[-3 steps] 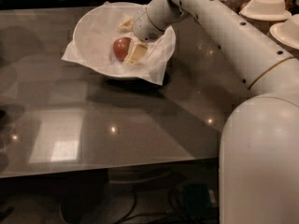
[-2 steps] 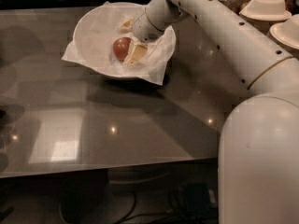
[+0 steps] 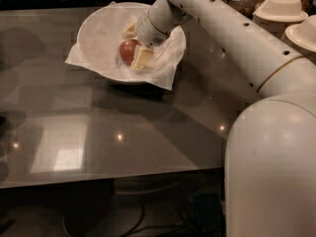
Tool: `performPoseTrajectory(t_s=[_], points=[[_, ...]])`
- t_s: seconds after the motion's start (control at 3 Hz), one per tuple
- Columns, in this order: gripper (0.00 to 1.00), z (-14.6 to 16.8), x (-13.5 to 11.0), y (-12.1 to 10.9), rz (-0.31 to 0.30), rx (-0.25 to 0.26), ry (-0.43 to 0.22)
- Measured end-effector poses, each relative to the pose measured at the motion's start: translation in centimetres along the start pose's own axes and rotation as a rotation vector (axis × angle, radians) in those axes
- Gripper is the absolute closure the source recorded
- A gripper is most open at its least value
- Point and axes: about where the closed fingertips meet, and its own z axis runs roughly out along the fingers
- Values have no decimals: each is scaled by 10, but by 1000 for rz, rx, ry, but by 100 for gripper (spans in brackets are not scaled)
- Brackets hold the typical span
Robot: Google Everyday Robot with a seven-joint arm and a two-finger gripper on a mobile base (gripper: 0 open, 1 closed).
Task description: Pick apple from white bowl
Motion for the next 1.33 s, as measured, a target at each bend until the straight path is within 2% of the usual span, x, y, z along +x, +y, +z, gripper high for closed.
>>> performPoseTrajectory(t_s=[0.33, 0.67, 1.0, 1.33], points=[[41, 3, 3, 0, -15, -6, 32], [59, 4, 5, 0, -29, -9, 51], [83, 3, 4, 0, -47, -17, 68], [100, -4, 0, -1, -72, -33, 86]])
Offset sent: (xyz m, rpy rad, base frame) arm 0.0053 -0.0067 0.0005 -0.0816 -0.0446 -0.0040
